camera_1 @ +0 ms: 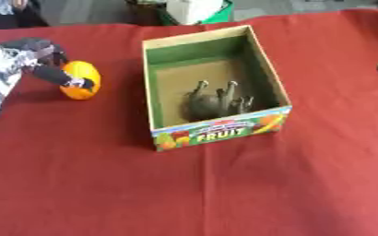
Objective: Pick up objects on the table and place them in the box.
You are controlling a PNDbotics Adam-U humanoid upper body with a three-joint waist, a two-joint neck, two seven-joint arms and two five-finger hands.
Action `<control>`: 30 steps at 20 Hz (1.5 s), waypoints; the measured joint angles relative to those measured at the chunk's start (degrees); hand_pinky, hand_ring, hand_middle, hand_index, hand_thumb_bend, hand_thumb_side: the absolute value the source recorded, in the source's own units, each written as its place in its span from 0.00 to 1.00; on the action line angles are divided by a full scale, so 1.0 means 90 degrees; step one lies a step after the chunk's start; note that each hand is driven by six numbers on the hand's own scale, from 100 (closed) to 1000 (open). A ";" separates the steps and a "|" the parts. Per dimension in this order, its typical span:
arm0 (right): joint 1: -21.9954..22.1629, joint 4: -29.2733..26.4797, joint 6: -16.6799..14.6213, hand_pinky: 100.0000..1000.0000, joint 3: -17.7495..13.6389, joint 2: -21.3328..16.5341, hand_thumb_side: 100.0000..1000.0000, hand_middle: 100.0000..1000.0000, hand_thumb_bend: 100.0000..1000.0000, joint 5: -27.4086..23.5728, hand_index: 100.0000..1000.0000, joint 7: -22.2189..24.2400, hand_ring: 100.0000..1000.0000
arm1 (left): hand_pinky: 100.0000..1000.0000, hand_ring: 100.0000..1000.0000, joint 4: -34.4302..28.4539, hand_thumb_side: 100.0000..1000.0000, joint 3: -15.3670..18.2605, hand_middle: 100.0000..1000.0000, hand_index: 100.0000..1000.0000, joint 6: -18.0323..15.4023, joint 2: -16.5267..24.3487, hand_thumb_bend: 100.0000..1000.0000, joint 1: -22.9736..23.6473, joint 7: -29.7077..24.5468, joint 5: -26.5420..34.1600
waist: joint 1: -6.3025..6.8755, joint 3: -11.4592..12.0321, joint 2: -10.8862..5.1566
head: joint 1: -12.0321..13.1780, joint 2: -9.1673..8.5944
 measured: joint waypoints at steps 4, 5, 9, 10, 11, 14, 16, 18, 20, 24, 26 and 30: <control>0.0000 0.0000 0.0006 0.54 -0.0007 0.0004 1.00 0.58 0.00 0.0017 0.74 -0.0006 0.67 | 0.58 0.57 0.0004 0.60 0.0001 0.56 0.61 0.0012 -0.0039 0.32 0.0036 -0.0002 0.0132 | 0.0000 0.0002 0.0007 | 0.0004 0.0000; 0.0000 0.0000 0.0008 0.54 -0.0010 0.0006 1.00 0.58 0.00 0.0018 0.74 -0.0009 0.67 | 0.57 0.57 0.0006 0.58 0.0002 0.56 0.61 0.0020 -0.0055 0.28 0.0038 -0.0010 0.0183 | 0.0000 0.0002 0.0008 | 0.0005 0.0000; 0.0000 0.0000 0.0022 0.54 -0.0021 0.0008 1.00 0.58 0.00 0.0020 0.74 -0.0029 0.67 | 0.55 0.54 0.0024 0.34 0.0018 0.54 0.58 0.0082 -0.0087 0.00 0.0041 0.0023 0.0453 | 0.0000 -0.0015 0.0008 | 0.0011 0.0000; 0.0001 0.0000 0.0026 0.55 -0.0031 0.0009 1.00 0.58 0.00 0.0021 0.74 -0.0034 0.67 | 0.55 0.54 0.0030 0.26 0.0031 0.53 0.57 0.0109 -0.0089 0.00 0.0041 0.0049 0.0536 | 0.0000 -0.0017 0.0008 | 0.0013 0.0000; 0.0002 0.0000 0.0029 0.55 -0.0033 0.0010 1.00 0.58 0.00 0.0022 0.73 -0.0037 0.67 | 0.55 0.54 0.0037 0.21 0.0034 0.52 0.57 0.0139 -0.0091 0.00 0.0042 0.0080 0.0614 | 0.0000 -0.0017 0.0008 | 0.0013 0.0000; 0.0006 0.0000 0.0053 0.54 -0.0034 0.0035 1.00 0.57 0.00 0.0023 0.73 -0.0062 0.67 | 0.53 0.51 0.0038 0.09 0.0037 0.49 0.53 0.0242 -0.0131 0.00 0.0046 0.0183 0.0890 | 0.0000 -0.0014 0.0008 | 0.0013 0.0000; 0.0012 0.0000 0.0063 0.55 -0.0034 0.0054 1.00 0.57 0.00 0.0023 0.73 -0.0072 0.67 | 0.51 0.49 0.0035 0.13 0.0038 0.46 0.51 0.0338 -0.0142 0.00 0.0053 0.0279 0.1066 | 0.0000 -0.0006 0.0007 | 0.0010 0.0001; 0.0027 0.0000 0.0076 0.55 -0.0034 0.0054 1.00 0.57 0.00 0.0023 0.73 -0.0084 0.67 | 0.50 0.47 0.0004 0.15 0.0038 0.45 0.49 0.0461 -0.0142 0.00 0.0058 0.0403 0.1242 | 0.0000 0.0009 0.0005 | -0.0001 0.0001; 0.0028 0.0000 0.0083 0.55 -0.0035 0.0055 1.00 0.57 0.00 0.0023 0.73 -0.0091 0.67 | 0.48 0.45 -0.0056 0.17 0.0030 0.42 0.46 0.0593 -0.0142 0.00 0.0057 0.0547 0.1362 | 0.0000 0.0013 0.0000 | -0.0012 0.0007; 0.0029 0.0000 0.0083 0.54 -0.0035 0.0055 1.00 0.57 0.00 0.0023 0.73 -0.0091 0.67 | 0.45 0.42 -0.0293 0.13 -0.0038 0.39 0.40 0.0807 -0.0133 0.00 0.0036 0.0875 0.1413 | 0.0001 0.0020 -0.0008 | -0.0047 0.0014; 0.0029 0.0000 0.0082 0.55 -0.0035 0.0055 1.00 0.57 0.00 0.0023 0.73 -0.0092 0.67 | 0.44 0.42 -0.0446 0.13 -0.0094 0.38 0.37 0.0849 -0.0121 0.00 0.0005 0.1035 0.1333 | 0.0001 0.0020 -0.0018 | -0.0066 0.0015; 0.0029 0.0000 0.0072 0.55 -0.0034 0.0054 1.00 0.57 0.00 0.0023 0.73 -0.0097 0.67 | 0.44 0.41 -0.0862 0.15 -0.0199 0.38 0.35 0.0802 -0.0072 0.00 -0.0095 0.1344 0.1038 | 0.0004 0.0019 -0.0034 | -0.0094 0.0015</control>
